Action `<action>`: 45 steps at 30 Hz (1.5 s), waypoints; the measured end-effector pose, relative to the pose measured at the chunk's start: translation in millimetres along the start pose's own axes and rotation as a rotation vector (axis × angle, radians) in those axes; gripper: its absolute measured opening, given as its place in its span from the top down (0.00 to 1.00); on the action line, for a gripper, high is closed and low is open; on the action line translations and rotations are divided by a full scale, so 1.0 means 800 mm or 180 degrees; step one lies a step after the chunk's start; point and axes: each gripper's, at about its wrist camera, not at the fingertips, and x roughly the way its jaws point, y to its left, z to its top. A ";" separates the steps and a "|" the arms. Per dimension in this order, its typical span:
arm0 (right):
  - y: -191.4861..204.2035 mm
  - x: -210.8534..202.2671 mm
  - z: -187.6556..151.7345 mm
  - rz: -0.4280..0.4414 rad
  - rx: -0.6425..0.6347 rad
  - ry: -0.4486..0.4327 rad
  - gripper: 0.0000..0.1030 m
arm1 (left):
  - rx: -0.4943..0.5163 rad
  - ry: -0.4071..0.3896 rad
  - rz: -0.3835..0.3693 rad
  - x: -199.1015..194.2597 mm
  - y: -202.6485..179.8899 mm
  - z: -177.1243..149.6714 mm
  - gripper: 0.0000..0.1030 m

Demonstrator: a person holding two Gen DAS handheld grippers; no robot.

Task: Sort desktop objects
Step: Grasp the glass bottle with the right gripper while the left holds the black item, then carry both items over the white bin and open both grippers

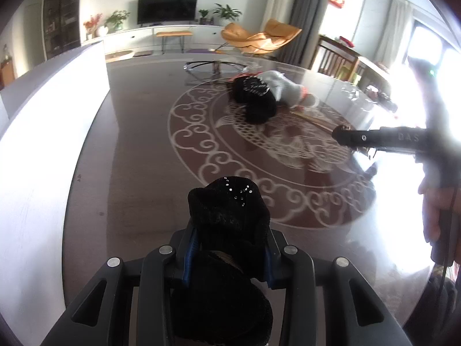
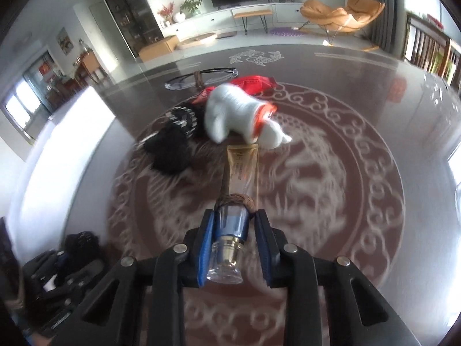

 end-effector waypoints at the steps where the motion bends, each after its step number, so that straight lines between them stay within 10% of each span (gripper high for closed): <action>1: 0.001 -0.011 -0.010 0.0058 0.0032 -0.0006 0.72 | 0.0037 -0.0018 -0.0035 -0.006 -0.004 -0.001 0.65; 9: 0.011 -0.069 -0.058 0.0585 0.0477 -0.0123 0.72 | -0.0002 -0.0204 -0.0226 -0.075 -0.002 0.004 0.65; 17: 0.167 -0.112 -0.023 0.1143 -0.0079 -0.0457 0.72 | -0.0198 -0.0621 0.0115 -0.200 0.083 0.021 0.65; 28: 0.462 -0.009 -0.023 0.1833 -0.1127 0.0034 0.70 | -0.1124 0.0197 0.1050 -0.204 0.295 -0.025 0.57; 32: 0.496 0.026 -0.035 0.1669 -0.1317 0.0305 0.33 | -0.1441 0.0339 0.1087 -0.198 0.320 -0.042 0.37; 38: 0.422 -0.022 -0.027 0.1498 -0.1075 -0.0348 0.14 | -0.1373 -0.0128 0.1151 -0.220 0.287 -0.036 0.28; 45: 0.233 -0.060 -0.042 -0.0126 -0.0559 -0.0850 0.00 | -0.0753 -0.0508 0.0443 -0.214 0.155 0.022 0.27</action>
